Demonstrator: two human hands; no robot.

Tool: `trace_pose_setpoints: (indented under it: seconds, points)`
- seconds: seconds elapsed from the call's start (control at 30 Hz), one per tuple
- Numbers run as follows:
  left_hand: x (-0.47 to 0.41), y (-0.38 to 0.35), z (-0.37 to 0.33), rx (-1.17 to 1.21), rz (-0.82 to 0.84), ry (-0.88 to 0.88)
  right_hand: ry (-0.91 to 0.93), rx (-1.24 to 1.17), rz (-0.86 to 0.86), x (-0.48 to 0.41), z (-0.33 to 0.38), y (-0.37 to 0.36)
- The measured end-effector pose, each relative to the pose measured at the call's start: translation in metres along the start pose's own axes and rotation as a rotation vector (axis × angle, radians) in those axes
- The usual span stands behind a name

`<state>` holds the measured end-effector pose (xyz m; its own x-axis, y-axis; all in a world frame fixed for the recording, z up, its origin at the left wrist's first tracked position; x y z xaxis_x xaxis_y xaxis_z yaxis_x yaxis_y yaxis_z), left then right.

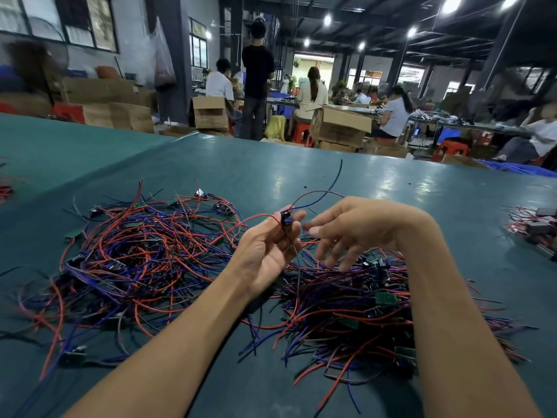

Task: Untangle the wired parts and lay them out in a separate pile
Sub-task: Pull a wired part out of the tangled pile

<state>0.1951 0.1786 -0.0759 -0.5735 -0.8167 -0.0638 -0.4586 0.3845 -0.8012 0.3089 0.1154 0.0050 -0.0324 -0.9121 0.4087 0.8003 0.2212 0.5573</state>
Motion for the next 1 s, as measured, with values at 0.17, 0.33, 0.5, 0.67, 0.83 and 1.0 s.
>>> trace_pose_setpoints:
  seconds: [0.17, 0.33, 0.5, 0.67, 0.83, 1.0]
  points:
    - [0.006, -0.009, 0.007, 0.065, 0.042, 0.064, 0.224, -0.099, -0.274, -0.014, 0.018, 0.008]
    - [0.01, -0.015, 0.003, 0.099, 0.088, 0.068, 0.291, -0.216, -0.361, -0.014, 0.021, 0.019]
    - [0.012, -0.019, 0.003, 0.013, 0.186, 0.061, 0.321, -0.278, -0.345, -0.014, 0.021, 0.025]
    - [0.012, -0.02, 0.008, -0.251, 0.217, 0.007, 0.311, -0.269, -0.384, -0.014, 0.021, 0.03]
    - [0.014, -0.021, 0.016, -0.324, 0.201, -0.002, 0.234, -0.242, -0.309, -0.018, 0.015, 0.022]
    - [0.017, -0.021, 0.014, -0.381, 0.194, -0.034, 0.225, -0.314, -0.284, -0.018, 0.016, 0.019]
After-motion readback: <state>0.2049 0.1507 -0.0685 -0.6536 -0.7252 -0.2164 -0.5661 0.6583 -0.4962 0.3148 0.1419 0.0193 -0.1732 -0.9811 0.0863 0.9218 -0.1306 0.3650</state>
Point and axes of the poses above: each hand's wrist, its own x-axis away from the middle knuckle, its own y-axis out of the back of the hand, z = x × y, the point moved 7 cm from there along -x, towards the middle knuckle, and after that the axes turned 5 degrees about -y, right-handed, at the moved point
